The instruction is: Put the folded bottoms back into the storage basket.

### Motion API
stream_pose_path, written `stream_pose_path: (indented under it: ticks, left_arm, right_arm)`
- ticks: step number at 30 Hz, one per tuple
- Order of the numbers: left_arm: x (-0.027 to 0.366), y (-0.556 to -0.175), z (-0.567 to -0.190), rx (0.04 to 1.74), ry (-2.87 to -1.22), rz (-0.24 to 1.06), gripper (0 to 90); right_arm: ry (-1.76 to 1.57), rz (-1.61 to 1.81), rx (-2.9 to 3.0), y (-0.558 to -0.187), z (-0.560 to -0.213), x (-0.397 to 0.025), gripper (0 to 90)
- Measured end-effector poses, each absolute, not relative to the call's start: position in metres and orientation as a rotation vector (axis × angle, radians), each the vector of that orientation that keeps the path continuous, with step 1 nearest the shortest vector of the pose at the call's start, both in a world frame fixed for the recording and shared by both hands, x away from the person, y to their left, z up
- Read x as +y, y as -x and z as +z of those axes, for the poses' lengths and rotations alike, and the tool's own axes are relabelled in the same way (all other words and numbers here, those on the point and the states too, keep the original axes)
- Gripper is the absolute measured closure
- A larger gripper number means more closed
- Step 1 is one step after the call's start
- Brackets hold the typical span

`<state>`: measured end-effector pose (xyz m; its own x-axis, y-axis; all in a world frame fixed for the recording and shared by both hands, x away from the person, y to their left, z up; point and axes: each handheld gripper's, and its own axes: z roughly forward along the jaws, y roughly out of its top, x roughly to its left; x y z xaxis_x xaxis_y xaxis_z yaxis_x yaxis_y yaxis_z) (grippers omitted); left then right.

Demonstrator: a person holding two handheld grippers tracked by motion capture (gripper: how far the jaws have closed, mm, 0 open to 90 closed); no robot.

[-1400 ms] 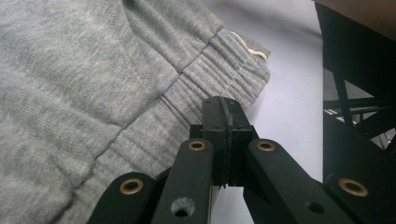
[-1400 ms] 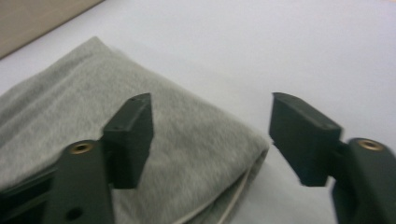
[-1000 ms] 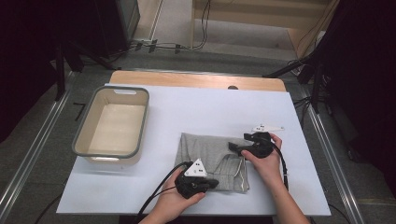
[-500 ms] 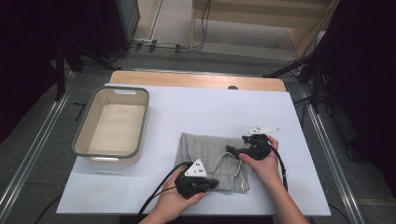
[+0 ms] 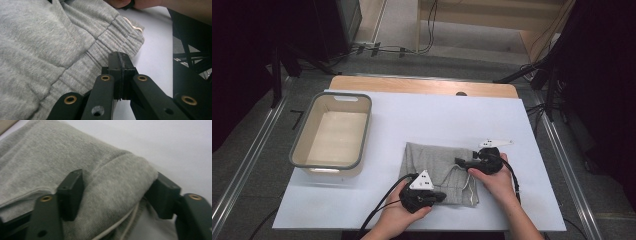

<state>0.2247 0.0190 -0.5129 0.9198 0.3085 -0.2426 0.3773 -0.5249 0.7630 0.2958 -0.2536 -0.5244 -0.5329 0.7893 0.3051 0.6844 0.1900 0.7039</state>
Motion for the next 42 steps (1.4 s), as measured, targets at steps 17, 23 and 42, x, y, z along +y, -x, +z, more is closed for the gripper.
stream_pose_path:
  ticks: [17, 23, 42]
  left_arm:
    - [0.059, -0.225, -0.493, 0.58, -2.006, -0.044, 46.0]
    - [0.093, -0.234, -0.487, 0.755, -1.949, 0.0, 12.9]
    - [0.089, -0.243, -0.511, 0.936, -2.055, -0.024, 0.0]
  right_arm:
    - [-1.439, 1.294, 2.195, -0.269, -0.519, -0.256, 69.3]
    - [-1.427, 1.314, 2.171, -0.26, -0.513, -0.262, 69.4]
    - [-1.35, 1.287, 2.13, -0.231, -0.499, -0.27, 69.4]
